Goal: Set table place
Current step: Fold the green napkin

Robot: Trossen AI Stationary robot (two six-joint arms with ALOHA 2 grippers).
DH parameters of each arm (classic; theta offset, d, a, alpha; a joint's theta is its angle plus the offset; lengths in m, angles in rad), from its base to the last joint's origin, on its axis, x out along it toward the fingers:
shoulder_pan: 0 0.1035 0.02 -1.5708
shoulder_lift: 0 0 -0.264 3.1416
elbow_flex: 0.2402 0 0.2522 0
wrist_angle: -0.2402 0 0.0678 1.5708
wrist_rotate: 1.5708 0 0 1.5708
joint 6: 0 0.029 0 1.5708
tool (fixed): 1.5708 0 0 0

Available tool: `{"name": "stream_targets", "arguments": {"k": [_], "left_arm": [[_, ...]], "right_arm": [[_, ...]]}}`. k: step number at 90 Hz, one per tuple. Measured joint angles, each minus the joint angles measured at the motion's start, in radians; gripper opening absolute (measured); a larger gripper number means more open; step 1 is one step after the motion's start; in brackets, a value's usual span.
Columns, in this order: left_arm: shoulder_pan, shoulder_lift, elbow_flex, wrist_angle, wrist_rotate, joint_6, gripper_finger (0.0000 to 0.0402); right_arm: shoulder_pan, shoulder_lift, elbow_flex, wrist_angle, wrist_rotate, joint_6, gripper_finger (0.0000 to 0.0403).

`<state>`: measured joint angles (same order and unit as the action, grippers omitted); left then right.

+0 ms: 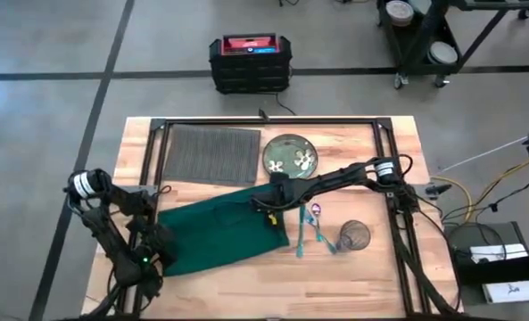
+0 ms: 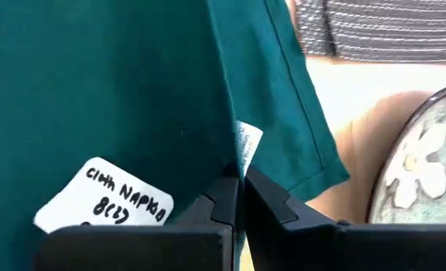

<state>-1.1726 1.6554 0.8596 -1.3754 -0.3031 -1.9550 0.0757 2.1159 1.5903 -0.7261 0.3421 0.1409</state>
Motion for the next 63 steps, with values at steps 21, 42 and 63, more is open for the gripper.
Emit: {"name": "stream_targets", "arguments": {"k": [21, 42, 63], "left_arm": [[0.011, -0.011, -0.002, -0.021, 0.001, -0.072, 0.0111], [0.014, -0.109, 0.051, -0.008, -0.078, -0.059, 0.023], [0.027, -0.157, 0.03, 0.228, -0.291, 0.086, 0.0268]], "right_arm": [[-0.037, 0.0, 0.018, -0.01, 0.035, 0.069, 0.0063], [-0.077, -0.029, 0.128, -0.221, -0.047, 0.081, 0.0178], [-0.036, -0.072, 0.117, -0.101, -0.499, -0.08, 0.0235]]}}
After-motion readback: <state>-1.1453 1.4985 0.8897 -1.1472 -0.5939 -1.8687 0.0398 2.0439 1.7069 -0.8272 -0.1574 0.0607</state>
